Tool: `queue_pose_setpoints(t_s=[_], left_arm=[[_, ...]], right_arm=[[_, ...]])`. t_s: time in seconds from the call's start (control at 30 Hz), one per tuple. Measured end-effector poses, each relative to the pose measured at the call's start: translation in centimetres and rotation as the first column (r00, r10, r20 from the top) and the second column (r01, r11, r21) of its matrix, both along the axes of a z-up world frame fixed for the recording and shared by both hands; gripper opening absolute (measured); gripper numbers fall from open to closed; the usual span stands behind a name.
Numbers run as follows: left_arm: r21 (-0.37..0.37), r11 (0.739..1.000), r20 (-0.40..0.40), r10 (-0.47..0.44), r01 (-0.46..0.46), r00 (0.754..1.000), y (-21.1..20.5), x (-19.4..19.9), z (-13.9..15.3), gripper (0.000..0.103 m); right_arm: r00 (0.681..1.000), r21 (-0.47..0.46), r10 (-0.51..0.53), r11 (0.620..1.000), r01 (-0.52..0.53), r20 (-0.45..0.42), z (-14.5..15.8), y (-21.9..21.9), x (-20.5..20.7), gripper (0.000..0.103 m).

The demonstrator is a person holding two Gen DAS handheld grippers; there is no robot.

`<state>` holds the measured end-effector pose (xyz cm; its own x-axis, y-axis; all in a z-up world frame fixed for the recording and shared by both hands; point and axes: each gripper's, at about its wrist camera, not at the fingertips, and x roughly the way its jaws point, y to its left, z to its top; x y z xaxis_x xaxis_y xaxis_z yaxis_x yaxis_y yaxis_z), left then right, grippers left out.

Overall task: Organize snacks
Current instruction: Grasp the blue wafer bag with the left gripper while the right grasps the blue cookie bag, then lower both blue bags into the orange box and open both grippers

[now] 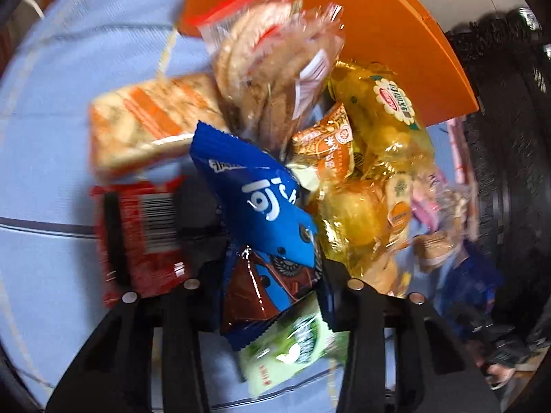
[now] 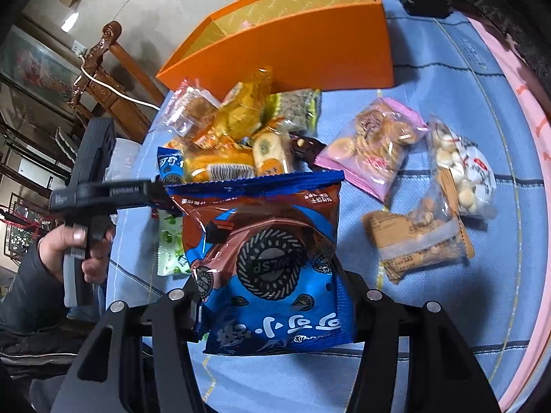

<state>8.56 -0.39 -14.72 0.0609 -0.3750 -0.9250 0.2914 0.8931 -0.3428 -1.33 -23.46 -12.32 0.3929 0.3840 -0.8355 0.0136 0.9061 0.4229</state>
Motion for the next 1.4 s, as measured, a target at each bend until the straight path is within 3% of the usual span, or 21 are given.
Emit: queue_pose_setpoints(t_s=[0.13,0.27,0.47,0.7,0.9,1.1,1.33,1.37,1.4], left_arm=[[0.086,0.995,0.128,-0.07,0.059,0.989,0.0,-2.3,3.4,0.04],[0.143,0.988,0.158,-0.074,0.051,0.985,0.5,-3.1,5.6,0.04],[0.142,0.989,0.251,-0.079,0.044,0.965,1.7,-2.9,9.7,0.04],[0.143,0.989,0.346,-0.094,0.047,0.934,-1.0,0.1,13.3,0.04],[0.142,0.989,0.409,-0.103,0.048,0.907,-5.3,6.0,16.2,0.04],[0.129,0.992,0.383,-0.052,0.003,0.922,-8.0,12.3,15.8,0.04],[0.142,0.988,0.306,0.016,-0.063,0.952,-9.1,17.3,12.0,0.042],[0.144,0.987,0.294,0.027,-0.072,0.955,-9.1,17.7,11.6,0.048],[0.142,0.986,0.283,0.041,-0.084,0.958,-9.0,17.9,11.3,0.065]], right_arm=[[1.0,-0.005,0.009,1.0,-0.009,0.023,1.0,0.3,0.2,0.057],[0.999,-0.04,0.026,0.999,-0.024,0.047,2.0,1.0,0.8,0.057],[0.993,-0.135,0.06,0.99,-0.046,0.105,4.4,2.5,2.3,0.057],[0.981,-0.226,0.052,0.974,-0.009,0.186,7.9,2.3,5.9,0.057],[0.963,-0.288,0.014,0.955,0.066,0.268,11.2,0.7,11.4,0.057],[0.96,-0.335,-0.055,0.93,0.149,0.274,10.6,-1.4,18.8,0.057],[0.975,-0.366,-0.072,0.919,0.146,0.208,7.2,-2.7,23.8,0.059],[0.977,-0.369,-0.077,0.918,0.146,0.196,6.7,-2.6,24.3,0.066],[0.979,-0.376,-0.082,0.915,0.148,0.186,6.3,-2.7,24.5,0.069]])
